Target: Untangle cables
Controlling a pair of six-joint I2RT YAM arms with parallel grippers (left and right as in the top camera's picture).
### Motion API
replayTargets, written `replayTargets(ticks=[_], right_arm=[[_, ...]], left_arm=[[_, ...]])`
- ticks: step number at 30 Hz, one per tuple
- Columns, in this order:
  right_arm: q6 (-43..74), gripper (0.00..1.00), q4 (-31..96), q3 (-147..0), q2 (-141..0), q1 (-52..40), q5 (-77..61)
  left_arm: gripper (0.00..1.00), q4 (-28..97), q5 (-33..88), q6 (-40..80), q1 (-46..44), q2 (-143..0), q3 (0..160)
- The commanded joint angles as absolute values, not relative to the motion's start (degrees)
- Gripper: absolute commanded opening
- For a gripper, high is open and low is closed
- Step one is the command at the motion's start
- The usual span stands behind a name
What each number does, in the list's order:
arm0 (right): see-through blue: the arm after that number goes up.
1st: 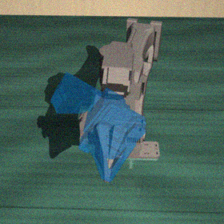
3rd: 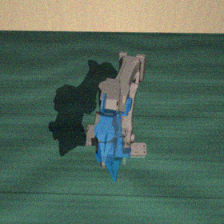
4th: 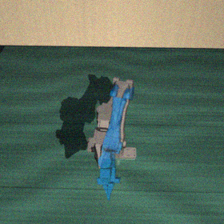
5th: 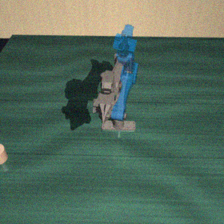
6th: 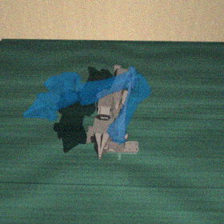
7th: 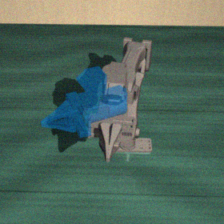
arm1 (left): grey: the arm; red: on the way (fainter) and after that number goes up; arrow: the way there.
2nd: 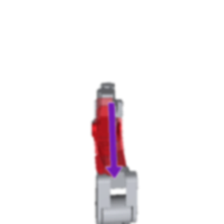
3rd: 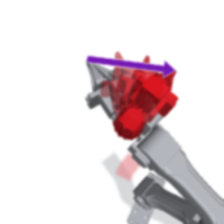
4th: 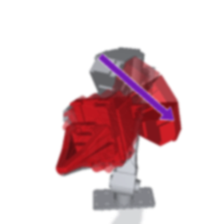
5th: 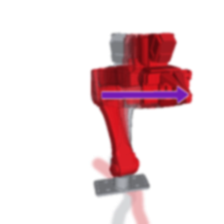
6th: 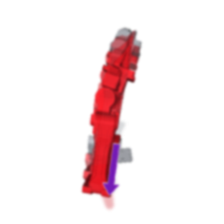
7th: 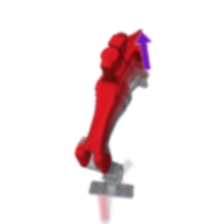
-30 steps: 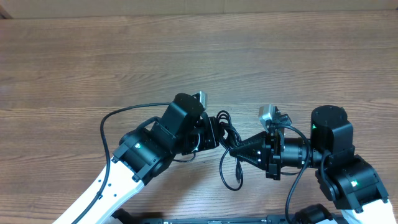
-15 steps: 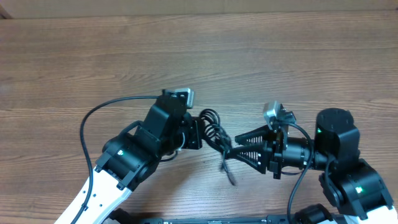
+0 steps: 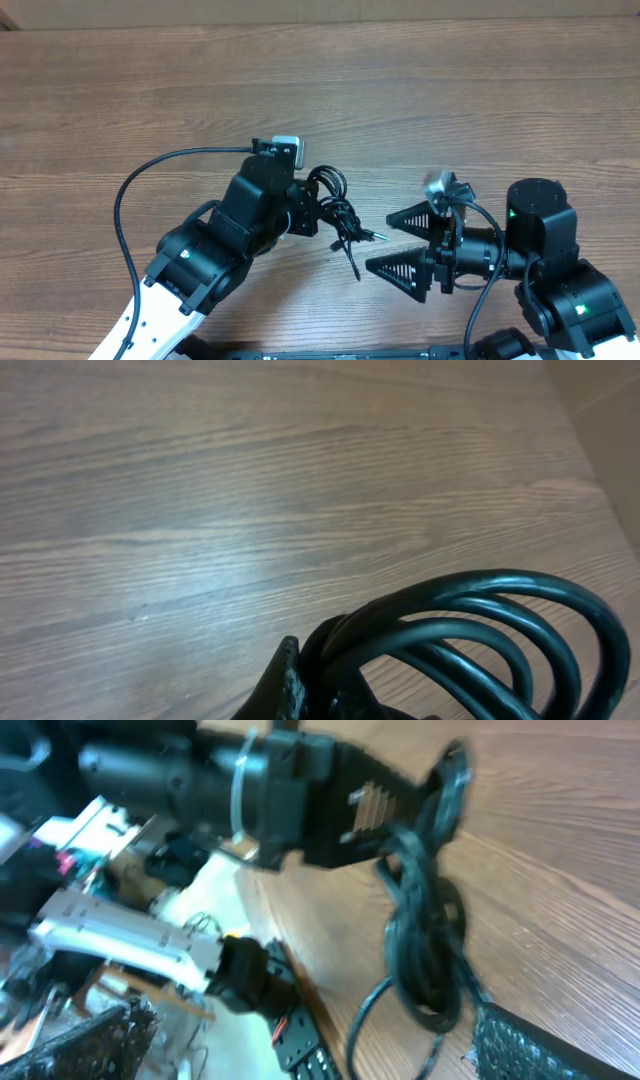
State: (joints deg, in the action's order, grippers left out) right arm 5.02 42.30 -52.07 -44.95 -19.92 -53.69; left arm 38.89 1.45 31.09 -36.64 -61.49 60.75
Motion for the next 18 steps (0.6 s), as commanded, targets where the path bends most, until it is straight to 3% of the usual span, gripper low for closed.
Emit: replayTargets(ticks=[1,18], right_arm=[[-0.95,1.0,42.65,-53.69,-44.6,-20.32,-60.86],[-4.71,1.0,44.4,-53.69,-44.6,-20.29,-62.46]], left_arm=[[0.04,36.69,3.18,30.0,-36.47,-61.1,60.75],[0.04,29.85,4.03,36.4,-43.7,-65.45,60.75]])
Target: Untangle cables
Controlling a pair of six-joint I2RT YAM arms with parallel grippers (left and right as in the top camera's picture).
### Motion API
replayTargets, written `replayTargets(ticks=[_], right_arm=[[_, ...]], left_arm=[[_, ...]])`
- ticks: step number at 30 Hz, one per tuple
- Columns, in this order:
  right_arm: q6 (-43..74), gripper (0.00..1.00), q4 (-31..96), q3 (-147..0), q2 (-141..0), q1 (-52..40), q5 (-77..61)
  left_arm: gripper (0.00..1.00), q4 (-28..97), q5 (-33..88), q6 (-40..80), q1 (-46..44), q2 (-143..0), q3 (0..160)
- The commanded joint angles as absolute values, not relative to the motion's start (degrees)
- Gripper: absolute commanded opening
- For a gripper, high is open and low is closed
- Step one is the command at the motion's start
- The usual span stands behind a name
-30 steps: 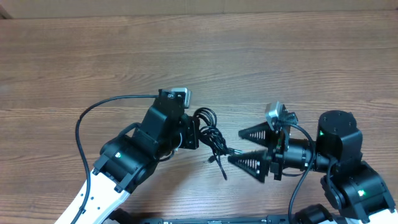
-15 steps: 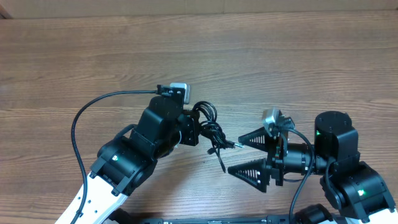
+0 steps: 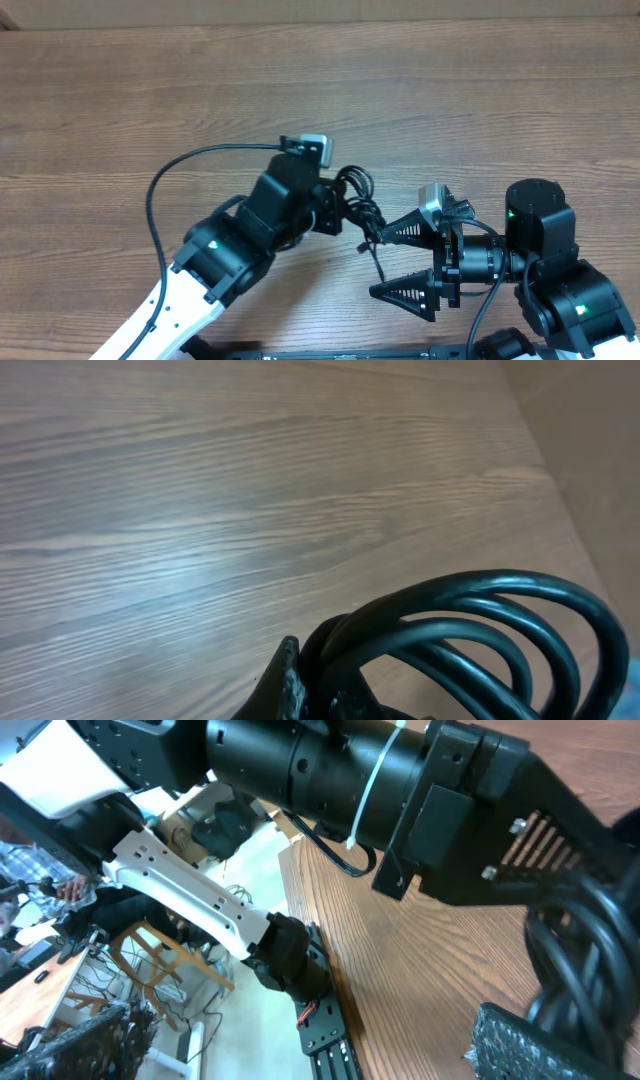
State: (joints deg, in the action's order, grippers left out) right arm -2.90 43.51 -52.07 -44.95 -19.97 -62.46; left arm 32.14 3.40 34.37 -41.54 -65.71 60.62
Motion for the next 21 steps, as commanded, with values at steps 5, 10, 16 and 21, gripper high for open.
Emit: replayTargets(ticks=[5,10,16,21], right_arm=[[-6.11,1.0,47.83,-53.69,-44.71,-20.29,-56.62],[-6.13,1.0,48.99,-53.69,-44.71,-20.29,-50.94],[-6.24,1.0,48.16,-53.69,-44.71,-20.29,-46.65],[-11.38,1.0,48.16,-53.69,-44.71,-20.29,-46.48]], left_arm=[[0.04,28.32,3.95,36.4,-46.0,-65.58,60.75],[0.04,29.04,4.4,36.36,-46.96,-65.58,60.75],[0.04,29.69,5.61,35.66,-49.08,-65.58,60.75],[0.04,30.2,7.18,34.24,-50.19,-65.58,60.75]])
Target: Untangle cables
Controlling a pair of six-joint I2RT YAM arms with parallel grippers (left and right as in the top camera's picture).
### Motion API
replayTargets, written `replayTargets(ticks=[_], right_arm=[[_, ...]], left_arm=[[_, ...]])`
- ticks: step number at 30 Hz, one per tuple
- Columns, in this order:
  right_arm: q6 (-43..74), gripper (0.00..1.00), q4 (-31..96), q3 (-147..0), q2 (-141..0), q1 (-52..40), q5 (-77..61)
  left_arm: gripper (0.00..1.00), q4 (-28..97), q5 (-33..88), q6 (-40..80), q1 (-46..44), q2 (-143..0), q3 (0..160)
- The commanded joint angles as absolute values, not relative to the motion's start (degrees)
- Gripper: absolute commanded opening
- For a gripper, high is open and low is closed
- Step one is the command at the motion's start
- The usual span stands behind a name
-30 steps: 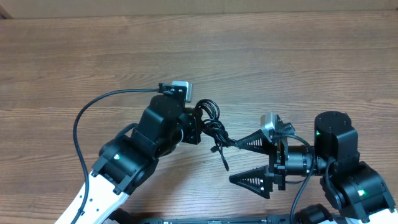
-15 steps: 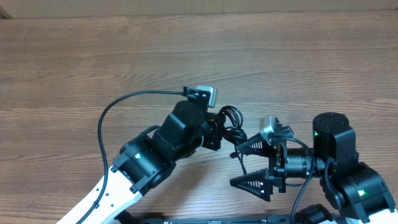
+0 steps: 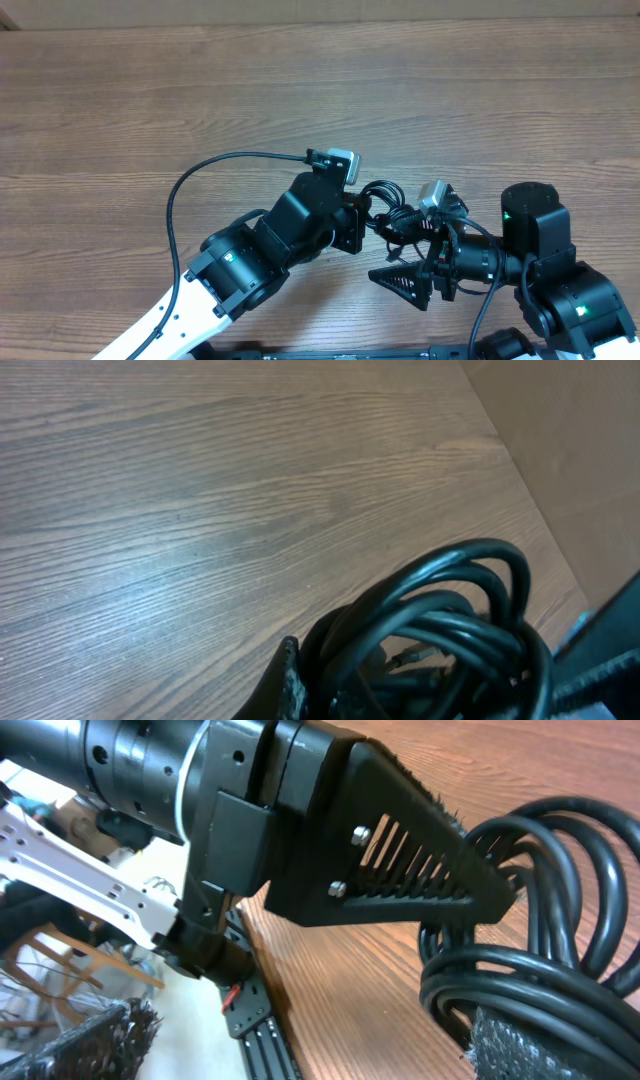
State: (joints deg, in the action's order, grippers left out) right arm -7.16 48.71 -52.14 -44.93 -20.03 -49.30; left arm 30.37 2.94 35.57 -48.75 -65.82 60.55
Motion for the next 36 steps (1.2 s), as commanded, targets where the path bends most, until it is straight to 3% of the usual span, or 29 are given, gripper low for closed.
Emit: replayTargets(ticks=[1,11,19,36], right_arm=[[-12.45,1.0,48.18,-53.69,-44.71,-20.29,-46.48],[-24.16,1.0,48.14,-53.71,-44.71,-20.29,-44.88],[-25.45,1.0,49.69,-53.71,-44.71,-20.29,-33.3],[-26.5,0.98,53.34,-53.69,-44.71,-20.29,-33.32]], left_arm=[[0.04,30.2,7.2,34.24,-50.19,-65.58,60.75],[0.04,32.32,7.09,34.22,-50.26,-65.58,60.75],[0.04,33.85,7.53,34.22,-50.28,-65.56,60.75],[0.04,24.95,12.84,34.26,-50.26,-65.56,60.75]])
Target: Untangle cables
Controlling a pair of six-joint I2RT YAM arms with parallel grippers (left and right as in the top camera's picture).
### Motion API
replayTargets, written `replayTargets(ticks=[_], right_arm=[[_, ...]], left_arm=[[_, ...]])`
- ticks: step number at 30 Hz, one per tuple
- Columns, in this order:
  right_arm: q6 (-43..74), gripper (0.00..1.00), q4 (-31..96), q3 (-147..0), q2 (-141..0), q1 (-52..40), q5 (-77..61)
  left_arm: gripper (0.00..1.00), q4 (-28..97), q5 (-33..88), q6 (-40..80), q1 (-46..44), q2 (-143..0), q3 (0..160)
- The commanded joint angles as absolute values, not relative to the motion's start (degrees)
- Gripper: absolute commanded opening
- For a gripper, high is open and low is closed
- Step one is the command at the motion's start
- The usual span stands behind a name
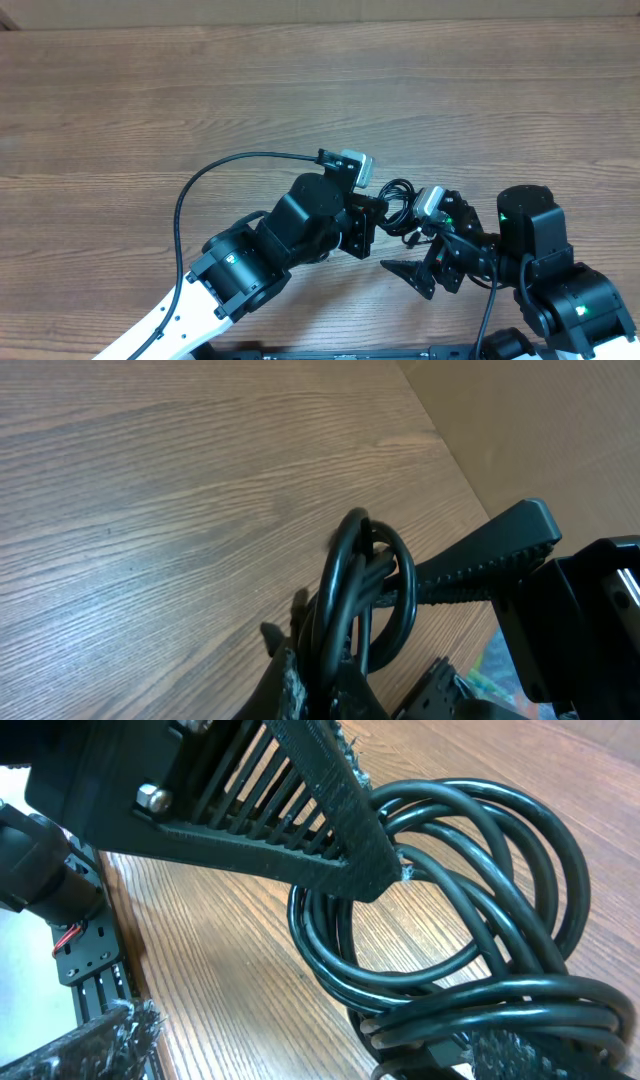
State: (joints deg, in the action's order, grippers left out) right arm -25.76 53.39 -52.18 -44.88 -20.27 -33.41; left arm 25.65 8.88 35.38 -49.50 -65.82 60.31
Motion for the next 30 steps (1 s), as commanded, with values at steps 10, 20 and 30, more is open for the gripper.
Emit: replayTargets(ticks=[10,20,30], right_arm=[[-26.52,0.88,54.78,-53.69,-44.71,-20.29,-36.12],[-26.48,0.78,56.05,-53.69,-44.71,-20.29,-38.24],[-25.26,0.68,58.85,-53.69,-44.71,-20.29,-38.2]], left_arm=[[0.04,24.18,13.15,34.26,-49.67,-65.56,60.75],[0.04,20.95,17.76,34.94,-43.18,-65.49,60.75],[0.04,18.13,24.84,34.94,-38.54,-65.45,60.75]])
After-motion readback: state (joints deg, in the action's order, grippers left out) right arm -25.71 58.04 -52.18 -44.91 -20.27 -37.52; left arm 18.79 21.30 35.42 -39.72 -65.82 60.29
